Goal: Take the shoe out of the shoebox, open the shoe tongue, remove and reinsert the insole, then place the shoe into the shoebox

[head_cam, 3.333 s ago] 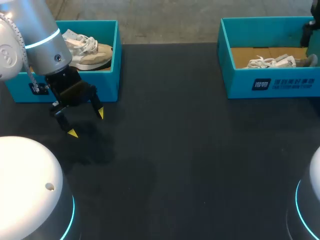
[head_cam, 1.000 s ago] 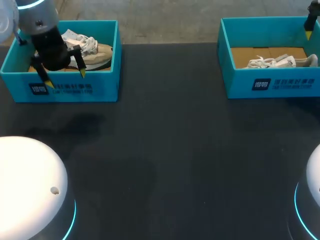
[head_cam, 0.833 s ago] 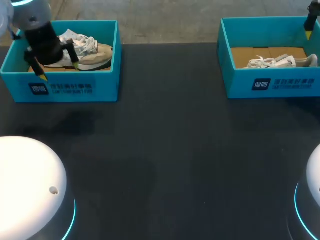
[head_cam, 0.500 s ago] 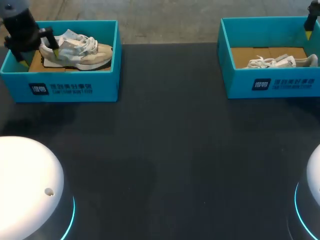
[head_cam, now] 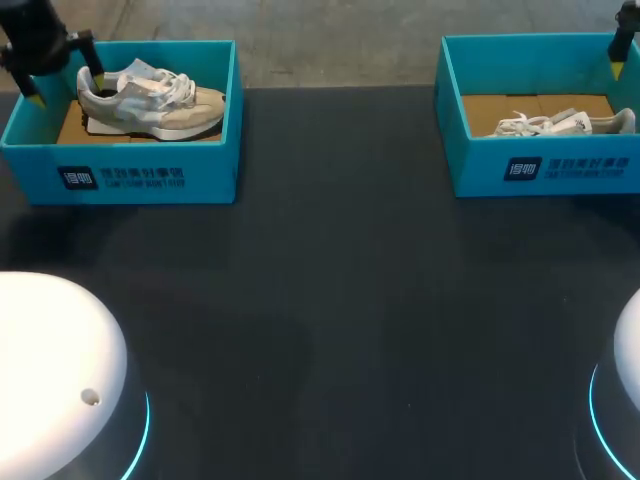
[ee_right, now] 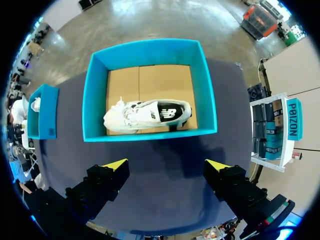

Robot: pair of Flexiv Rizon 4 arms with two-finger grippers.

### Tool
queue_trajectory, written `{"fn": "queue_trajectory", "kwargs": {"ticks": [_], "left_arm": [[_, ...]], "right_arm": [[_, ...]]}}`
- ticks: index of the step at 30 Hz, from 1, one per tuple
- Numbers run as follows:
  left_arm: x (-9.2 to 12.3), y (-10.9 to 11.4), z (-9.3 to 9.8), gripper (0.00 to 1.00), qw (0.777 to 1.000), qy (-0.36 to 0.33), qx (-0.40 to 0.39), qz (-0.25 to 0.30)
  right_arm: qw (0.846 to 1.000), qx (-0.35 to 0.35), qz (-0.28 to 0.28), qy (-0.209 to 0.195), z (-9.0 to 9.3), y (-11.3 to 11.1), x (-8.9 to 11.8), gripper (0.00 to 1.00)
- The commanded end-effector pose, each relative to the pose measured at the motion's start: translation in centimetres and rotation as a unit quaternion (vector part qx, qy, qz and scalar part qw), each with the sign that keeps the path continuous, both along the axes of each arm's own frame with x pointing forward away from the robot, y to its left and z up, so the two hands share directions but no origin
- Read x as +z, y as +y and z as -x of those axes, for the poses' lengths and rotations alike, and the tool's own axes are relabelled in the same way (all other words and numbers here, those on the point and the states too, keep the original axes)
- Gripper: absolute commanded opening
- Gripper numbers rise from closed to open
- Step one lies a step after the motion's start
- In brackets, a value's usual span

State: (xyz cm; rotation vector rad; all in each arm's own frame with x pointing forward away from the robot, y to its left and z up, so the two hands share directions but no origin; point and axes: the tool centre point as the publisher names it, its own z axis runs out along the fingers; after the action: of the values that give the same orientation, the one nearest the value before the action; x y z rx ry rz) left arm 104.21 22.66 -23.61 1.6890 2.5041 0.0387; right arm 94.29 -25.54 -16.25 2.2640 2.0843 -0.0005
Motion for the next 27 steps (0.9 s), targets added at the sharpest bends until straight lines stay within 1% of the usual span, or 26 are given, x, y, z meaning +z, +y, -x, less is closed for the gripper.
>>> {"fn": "queue_trajectory", "kwargs": {"ticks": [1,3,5,6,11,12,13,14,15,16,21,22,27], "left_arm": [[0.1,0.0,-0.1,1.0,1.0,0.002,-0.001,0.0],[0.1,0.0,-0.1,1.0,1.0,0.002,-0.001,0.0],[0.1,0.4,-0.9,1.0,1.0,-0.007,-0.002,-0.003],[0.0,1.0,-1.8,1.0,1.0,-0.005,-0.004,-0.001],[-0.3,3.2,-4.2,1.0,0.999,-0.019,-0.029,-0.008],[-0.5,3.8,-5.1,1.0,0.999,-0.02,-0.023,-0.014],[-0.6,4.0,-5.4,1.0,0.999,-0.021,-0.025,-0.015],[-0.8,4.5,-6.2,1.0,0.999,-0.013,-0.032,-0.013],[-1.0,4.9,-6.8,1.0,0.999,-0.014,-0.026,-0.021],[-1.1,5.1,-7.2,1.0,0.999,-0.009,-0.038,-0.018],[-1.4,6.1,-9.1,1.0,0.998,-0.003,-0.052,-0.017],[-1.5,6.3,-9.5,1.0,0.997,-0.001,-0.071,-0.011],[-2.5,6.8,-11.6,1.0,0.995,0.012,-0.1,-0.009]], "right_arm": [[1.0,-0.001,0.001,0.0,0.1,0.0,0.0,1.0],[1.0,-0.001,0.001,0.0,0.1,0.0,0.0,1.0],[1.0,-0.001,0.001,0.0,0.1,0.0,0.0,1.0],[1.0,-0.001,0.001,0.0,0.1,0.0,0.0,1.0],[1.0,-0.001,0.001,0.0,0.1,0.0,0.0,1.0],[1.0,-0.001,0.001,0.0,0.1,0.0,0.0,1.0],[1.0,-0.001,0.001,0.0,0.1,0.0,0.0,1.0],[1.0,-0.001,0.001,0.0,0.1,0.0,0.0,1.0],[1.0,-0.001,0.001,0.0,0.1,0.0,0.0,1.0],[1.0,-0.001,0.001,0.0,0.1,0.0,0.0,1.0],[1.0,-0.001,0.001,0.0,0.1,0.0,0.0,1.0],[1.0,-0.001,0.001,0.0,0.1,0.0,0.0,1.0],[1.0,-0.001,0.001,0.0,0.1,0.0,0.0,1.0]]}}
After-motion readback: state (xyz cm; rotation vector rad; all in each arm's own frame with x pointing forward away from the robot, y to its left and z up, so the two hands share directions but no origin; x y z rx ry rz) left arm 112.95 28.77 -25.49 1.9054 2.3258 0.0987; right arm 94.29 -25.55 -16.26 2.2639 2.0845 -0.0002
